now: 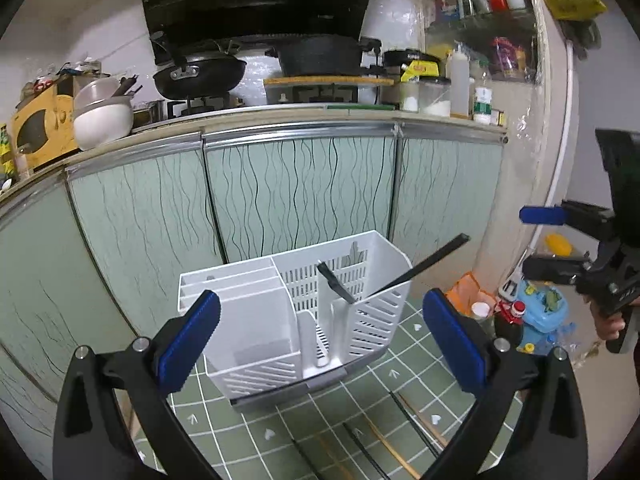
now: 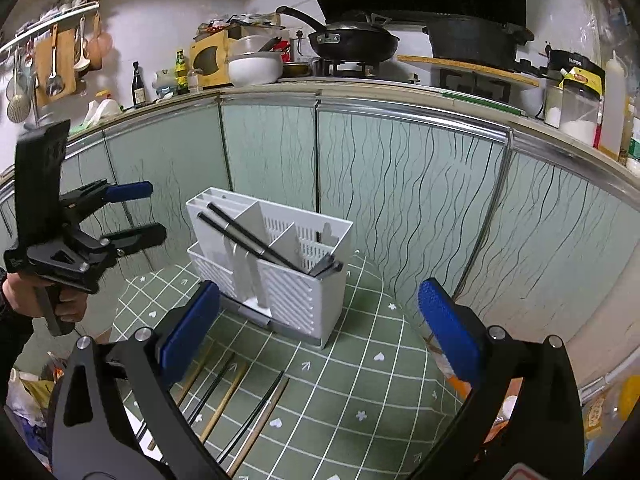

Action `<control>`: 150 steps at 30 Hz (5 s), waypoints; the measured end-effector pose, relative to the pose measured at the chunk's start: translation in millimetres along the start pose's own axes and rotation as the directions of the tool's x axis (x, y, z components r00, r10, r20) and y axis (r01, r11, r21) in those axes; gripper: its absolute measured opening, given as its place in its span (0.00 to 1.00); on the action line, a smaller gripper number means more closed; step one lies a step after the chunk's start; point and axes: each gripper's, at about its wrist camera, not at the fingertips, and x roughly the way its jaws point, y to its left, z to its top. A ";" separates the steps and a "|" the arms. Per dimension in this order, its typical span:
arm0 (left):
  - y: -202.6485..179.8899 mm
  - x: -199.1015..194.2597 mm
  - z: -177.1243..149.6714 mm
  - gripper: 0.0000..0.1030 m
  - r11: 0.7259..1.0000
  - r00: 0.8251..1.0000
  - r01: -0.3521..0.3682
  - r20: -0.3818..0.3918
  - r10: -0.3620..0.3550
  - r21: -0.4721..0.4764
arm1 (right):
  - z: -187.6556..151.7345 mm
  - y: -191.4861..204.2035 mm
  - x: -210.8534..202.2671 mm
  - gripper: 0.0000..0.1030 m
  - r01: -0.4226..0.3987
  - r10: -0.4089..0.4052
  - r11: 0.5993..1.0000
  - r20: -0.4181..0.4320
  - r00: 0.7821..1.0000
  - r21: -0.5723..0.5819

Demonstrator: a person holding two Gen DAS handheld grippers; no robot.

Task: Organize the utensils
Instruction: 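Pull both open tools back from the holder toward the chopsticks, then lower both open tools onto the remaining chopsticks on the cloth, then close the left tool on a black chopstick while the right tool grasps a bamboo chopstick, then lift both held chopsticks and carry them over the white holder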

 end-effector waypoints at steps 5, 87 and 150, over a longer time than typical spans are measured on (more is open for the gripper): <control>-11.5 -19.7 -12.7 0.96 1.000 1.000 -0.010 0.022 0.009 0.012 | -16.8 11.7 -11.3 0.92 0.003 -0.003 1.000 -0.002 1.000 -0.001; -60.3 -47.2 -269.5 0.76 0.940 0.923 -0.320 -0.261 0.282 -0.116 | -260.4 89.5 18.0 0.51 0.147 -0.108 0.978 -0.243 0.964 0.148; -37.8 -83.8 -224.2 0.08 0.943 0.953 -0.258 -0.219 0.211 -0.211 | -209.4 88.3 -34.9 0.06 0.140 -0.126 0.974 -0.088 0.988 0.180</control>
